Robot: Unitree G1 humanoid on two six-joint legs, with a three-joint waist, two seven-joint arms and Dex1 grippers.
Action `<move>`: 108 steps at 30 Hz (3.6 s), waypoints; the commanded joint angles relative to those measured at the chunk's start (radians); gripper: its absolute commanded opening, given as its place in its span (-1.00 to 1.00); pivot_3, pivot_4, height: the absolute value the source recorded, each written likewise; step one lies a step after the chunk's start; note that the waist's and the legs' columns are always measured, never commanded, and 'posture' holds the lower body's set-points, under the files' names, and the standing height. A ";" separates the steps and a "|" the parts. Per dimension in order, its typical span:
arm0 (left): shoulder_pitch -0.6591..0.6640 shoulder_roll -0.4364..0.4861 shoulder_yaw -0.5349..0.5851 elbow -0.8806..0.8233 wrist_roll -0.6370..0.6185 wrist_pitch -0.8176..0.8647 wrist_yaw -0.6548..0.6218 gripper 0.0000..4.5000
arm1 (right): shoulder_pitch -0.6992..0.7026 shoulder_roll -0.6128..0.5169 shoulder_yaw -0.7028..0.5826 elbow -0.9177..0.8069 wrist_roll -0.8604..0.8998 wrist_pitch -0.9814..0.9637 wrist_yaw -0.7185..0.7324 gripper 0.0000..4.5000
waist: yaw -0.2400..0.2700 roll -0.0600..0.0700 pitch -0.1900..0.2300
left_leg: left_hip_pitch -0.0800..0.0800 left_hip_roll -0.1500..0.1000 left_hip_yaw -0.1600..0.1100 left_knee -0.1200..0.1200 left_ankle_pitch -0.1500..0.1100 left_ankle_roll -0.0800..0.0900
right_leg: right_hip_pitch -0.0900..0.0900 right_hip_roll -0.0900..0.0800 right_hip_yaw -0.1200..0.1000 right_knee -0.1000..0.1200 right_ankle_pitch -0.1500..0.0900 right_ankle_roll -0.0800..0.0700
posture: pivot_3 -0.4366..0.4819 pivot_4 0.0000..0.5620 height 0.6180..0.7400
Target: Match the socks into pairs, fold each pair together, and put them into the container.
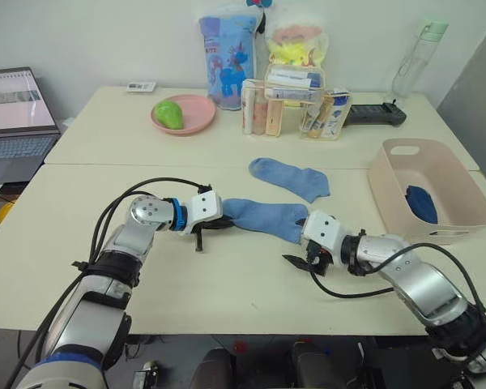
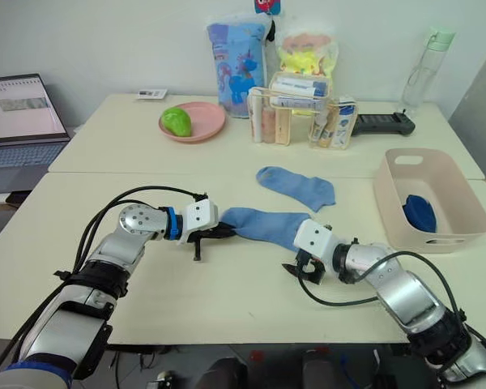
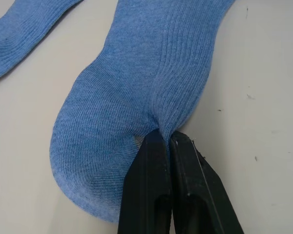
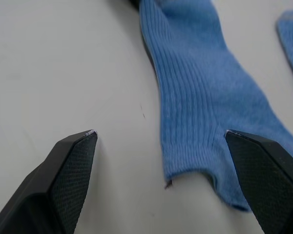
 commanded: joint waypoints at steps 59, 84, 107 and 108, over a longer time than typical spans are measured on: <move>-0.105 0.121 -0.173 -0.084 -0.166 0.607 -0.358 -1.00 | -0.047 0.089 -0.320 -0.329 0.528 0.744 -0.228 -0.99 | -0.001 0.002 0.001 | -0.001 0.000 0.001 -0.001 -0.001 0.001 | -0.001 0.002 0.001 0.001 0.000 -0.001 | -0.05 -0.47 0.39; 0.016 0.086 0.238 -0.283 -0.389 1.024 -0.125 0.99 | 0.169 0.139 -0.421 -0.362 0.386 0.445 -0.293 1.00 | -0.012 0.002 0.000 | -0.016 0.001 -0.002 0.004 0.002 -0.003 | -0.015 0.001 0.003 0.006 0.000 -0.001 | -0.05 -0.47 0.39; 0.197 0.097 0.294 -0.457 -0.455 1.007 0.011 1.00 | 0.238 0.205 -0.321 -0.345 0.275 0.474 -0.369 -0.97 | -0.003 0.002 -0.001 | -0.015 0.001 -0.001 0.004 0.002 -0.004 | -0.015 0.001 0.002 0.007 0.000 -0.001 | -0.05 -0.47 0.39; 0.212 0.107 0.284 -0.483 -0.458 1.008 -0.003 1.00 | 0.240 0.196 -0.341 -0.353 0.284 0.483 -0.361 -0.99 | -0.002 0.002 -0.001 | -0.015 0.001 -0.001 0.004 0.002 -0.004 | -0.015 0.001 0.002 0.007 0.000 -0.001 | -0.05 -0.47 0.39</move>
